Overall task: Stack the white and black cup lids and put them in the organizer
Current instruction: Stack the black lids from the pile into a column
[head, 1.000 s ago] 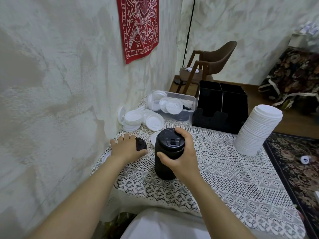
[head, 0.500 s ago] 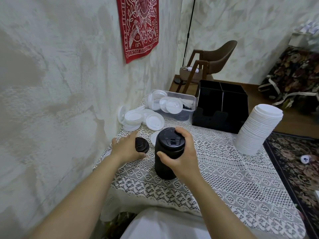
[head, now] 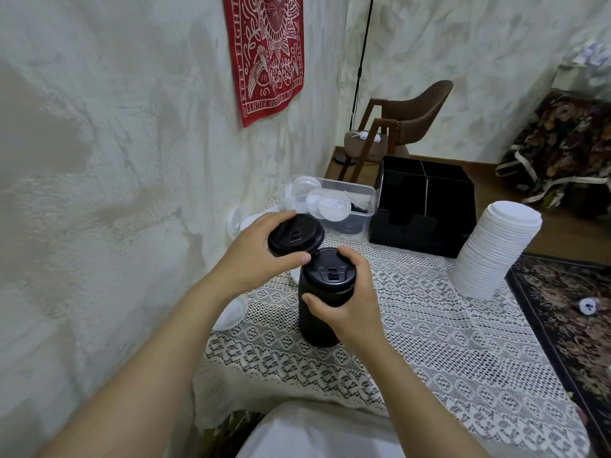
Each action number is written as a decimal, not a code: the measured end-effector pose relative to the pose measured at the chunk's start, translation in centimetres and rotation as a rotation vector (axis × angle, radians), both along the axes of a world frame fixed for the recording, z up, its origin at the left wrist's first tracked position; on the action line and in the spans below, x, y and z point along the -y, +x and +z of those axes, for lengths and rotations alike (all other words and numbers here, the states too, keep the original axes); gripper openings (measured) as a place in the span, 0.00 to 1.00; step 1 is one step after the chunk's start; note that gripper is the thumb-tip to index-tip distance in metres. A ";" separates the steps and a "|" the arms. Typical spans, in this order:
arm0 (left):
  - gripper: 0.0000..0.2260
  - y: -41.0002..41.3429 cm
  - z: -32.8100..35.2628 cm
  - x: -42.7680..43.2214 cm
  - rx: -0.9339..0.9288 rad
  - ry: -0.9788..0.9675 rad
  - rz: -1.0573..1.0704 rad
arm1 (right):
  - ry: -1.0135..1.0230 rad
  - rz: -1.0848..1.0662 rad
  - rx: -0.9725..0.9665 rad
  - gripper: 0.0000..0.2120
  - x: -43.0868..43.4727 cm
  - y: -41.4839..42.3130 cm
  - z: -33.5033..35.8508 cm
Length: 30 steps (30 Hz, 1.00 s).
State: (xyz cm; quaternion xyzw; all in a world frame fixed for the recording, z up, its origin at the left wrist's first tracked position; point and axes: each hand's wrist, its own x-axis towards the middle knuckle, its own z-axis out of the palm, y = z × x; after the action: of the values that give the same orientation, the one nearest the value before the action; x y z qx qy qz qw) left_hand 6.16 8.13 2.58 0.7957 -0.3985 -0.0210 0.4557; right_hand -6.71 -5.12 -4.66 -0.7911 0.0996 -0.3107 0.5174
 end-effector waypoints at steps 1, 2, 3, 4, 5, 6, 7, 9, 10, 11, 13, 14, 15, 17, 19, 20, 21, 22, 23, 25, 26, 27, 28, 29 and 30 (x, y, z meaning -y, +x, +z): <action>0.29 -0.6 0.5 0.2 -0.012 -0.017 -0.038 | 0.012 0.001 -0.004 0.37 0.0 0.0 0.0; 0.29 -1.2 0.9 0.4 -0.015 -0.019 -0.075 | 0.024 0.003 -0.006 0.38 -0.1 0.0 0.1; 0.28 -1.8 1.2 0.7 -0.011 -0.013 -0.110 | 0.036 0.003 -0.008 0.38 -0.1 0.0 0.1; 0.28 -2.2 1.3 0.9 -0.003 0.003 -0.141 | 0.048 0.003 -0.010 0.38 0.0 0.0 0.1; 0.28 -2.6 1.3 1.2 0.011 0.027 -0.165 | 0.059 0.001 -0.010 0.38 0.0 0.0 0.1; 0.29 -2.9 1.2 1.4 0.028 0.057 -0.182 | 0.072 0.000 -0.008 0.39 0.1 -0.1 0.1; 0.29 -3.1 1.0 1.7 0.046 0.092 -0.190 | 0.085 -0.003 -0.005 0.40 0.1 -0.1 0.1; 0.30 -3.5 0.6 1.9 0.060 0.154 -0.192 | 0.105 -0.007 -0.005 0.44 0.0 -0.2 0.0; 0.30 -3.6 0.3 2.0 0.064 0.176 -0.191 | 0.115 -0.007 -0.009 0.45 0.0 -0.2 0.0; 0.31 -3.7 0.2 2.1 0.070 0.191 -0.194 | 0.127 -0.004 -0.014 0.46 -0.1 -0.2 0.0; 0.32 -3.7 0.0 2.2 0.080 0.209 -0.197 | 0.143 0.002 -0.023 0.47 0.0 -0.2 0.0; 0.32 -3.6 -0.1 2.2 0.083 0.215 -0.197 | 0.144 0.006 -0.026 0.47 0.0 -0.2 0.1; 0.31 -3.6 -0.2 2.2 0.086 0.220 -0.196 | 0.146 0.010 -0.027 0.47 0.0 -0.2 0.1; 0.30 -3.6 -0.3 2.2 0.093 0.225 -0.196 | 0.152 0.010 -0.027 0.47 0.1 -0.2 0.0; 0.31 -3.6 -0.5 2.3 0.090 0.232 -0.194 | 0.141 0.006 -0.026 0.47 0.2 -0.1 -0.1; 0.31 -3.6 -0.6 2.2 0.090 0.236 -0.193 | 0.133 0.002 -0.024 0.47 0.2 -0.1 -0.2; 0.31 -3.6 -0.7 2.2 0.094 0.241 -0.193 | 0.124 0.002 -0.020 0.48 0.2 0.0 -0.2; 0.31 -3.6 -0.8 2.2 0.097 0.247 -0.193 | 0.118 0.004 -0.018 0.48 0.2 0.0 -0.3; 0.30 -3.6 -0.9 2.2 0.097 0.252 -0.196 | 0.111 0.007 -0.014 0.48 0.2 -0.1 -0.4; 0.30 -3.6 -1.1 2.2 0.085 0.248 -0.204 | 0.087 0.006 -0.001 0.47 0.1 -0.3 -0.5; 0.31 -3.6 -1.2 2.1 0.074 0.238 -0.208 | 0.064 -0.001 0.012 0.46 0.0 -0.4 -0.5; 0.31 -3.6 -1.3 2.1 0.063 0.224 -0.210 | 0.036 -0.007 0.025 0.45 -0.1 -0.4 -0.6; 0.32 -3.7 -1.5 2.1 0.052 0.209 -0.210 | 0.011 -0.012 0.033 0.44 -0.1 -0.4 -0.6; 0.33 -3.8 -1.7 2.1 0.042 0.194 -0.209 | -0.001 -0.011 0.036 0.44 -0.1 -0.5 -0.7; 0.34 -4.0 -1.8 2.1 0.032 0.185 -0.209 | 0.001 -0.006 0.031 0.44 -0.1 -0.4 -0.7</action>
State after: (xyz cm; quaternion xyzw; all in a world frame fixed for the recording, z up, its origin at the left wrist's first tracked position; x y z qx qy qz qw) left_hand 2.17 6.05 0.75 0.7886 -0.4827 -0.0924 0.3695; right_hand -7.16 -5.01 -5.40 -0.7856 0.0943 -0.3245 0.5183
